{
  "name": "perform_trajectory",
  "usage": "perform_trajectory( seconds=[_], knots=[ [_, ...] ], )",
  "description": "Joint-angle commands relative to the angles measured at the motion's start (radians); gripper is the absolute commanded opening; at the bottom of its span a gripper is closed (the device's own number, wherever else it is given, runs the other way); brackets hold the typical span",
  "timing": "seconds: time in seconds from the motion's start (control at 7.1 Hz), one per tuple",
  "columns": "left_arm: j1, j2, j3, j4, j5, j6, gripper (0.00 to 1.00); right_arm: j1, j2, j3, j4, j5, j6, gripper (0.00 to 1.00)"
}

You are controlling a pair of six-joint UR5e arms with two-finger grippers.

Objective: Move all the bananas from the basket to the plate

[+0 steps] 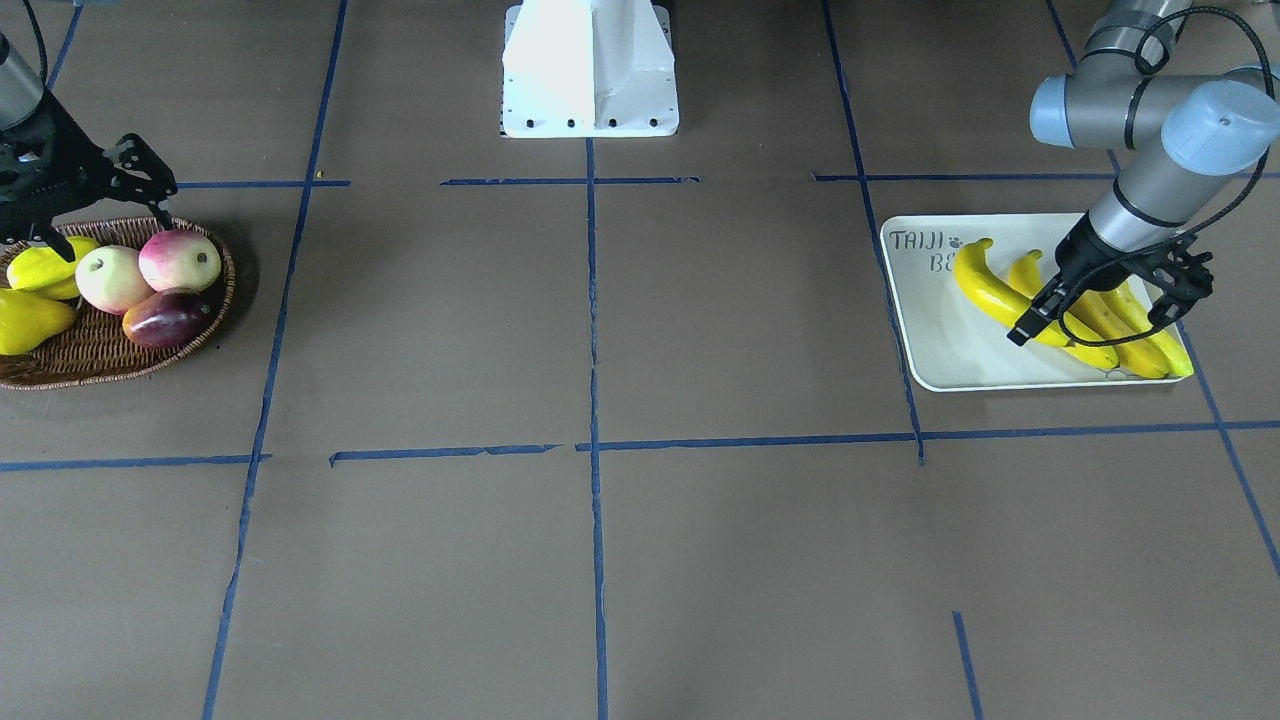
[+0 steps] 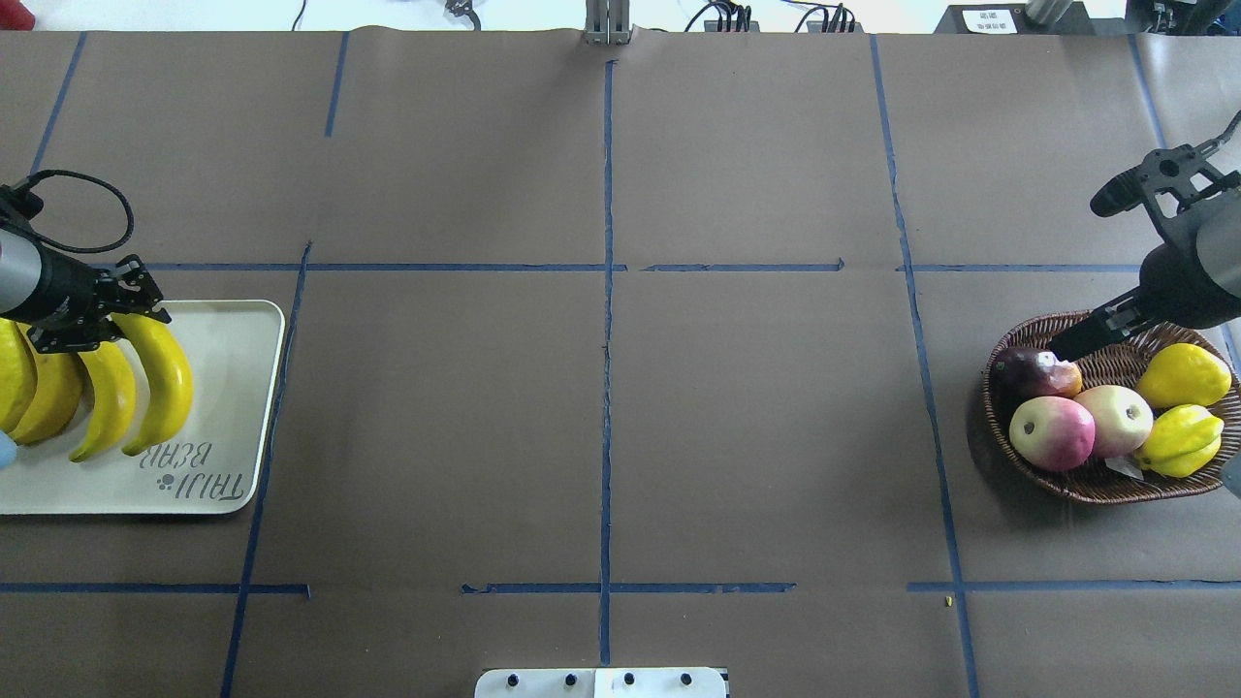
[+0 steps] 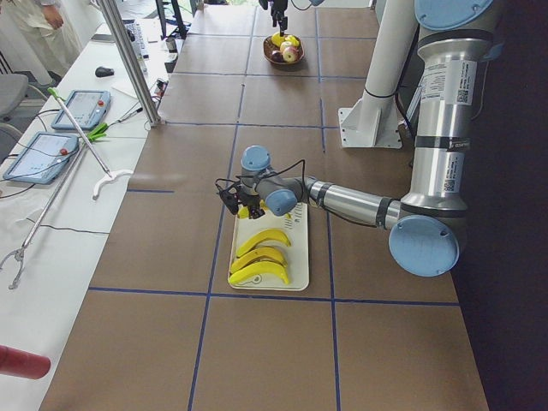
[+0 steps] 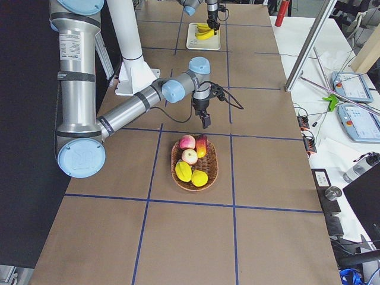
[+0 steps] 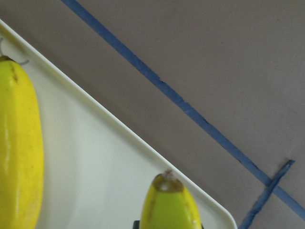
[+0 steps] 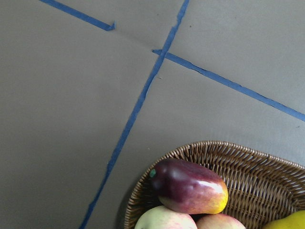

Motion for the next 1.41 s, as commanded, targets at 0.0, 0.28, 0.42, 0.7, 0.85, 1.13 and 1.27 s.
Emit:
perform_trajectory(
  seconds=[0.0,0.28,0.42,0.7,0.85,1.13,1.27],
  knots=[
    [-0.002,0.04,0.002,-0.006,0.017,0.028,0.33,0.007,-0.008,-0.01,0.003,0.002,-0.015,0.99],
    [-0.001,0.039,-0.001,-0.006,0.041,0.031,0.99,0.007,-0.008,-0.01,0.005,0.002,-0.015,0.99],
    [-0.008,0.039,-0.012,-0.005,0.034,0.034,1.0,0.01,-0.008,-0.01,0.003,0.004,-0.016,0.99],
    [-0.06,0.042,-0.032,0.002,-0.006,0.093,1.0,0.043,-0.026,-0.01,-0.001,0.033,-0.072,0.99],
    [-0.146,0.077,-0.035,0.003,-0.096,0.224,1.0,0.075,-0.053,-0.01,-0.001,0.041,-0.129,0.99],
    [-0.261,0.175,-0.044,0.008,-0.164,0.593,1.0,0.14,-0.11,-0.016,0.0,0.041,-0.242,0.99],
    [-0.299,0.213,-0.042,0.009,-0.164,0.769,1.0,0.202,-0.119,-0.059,0.0,0.086,-0.339,0.99]
  ],
)
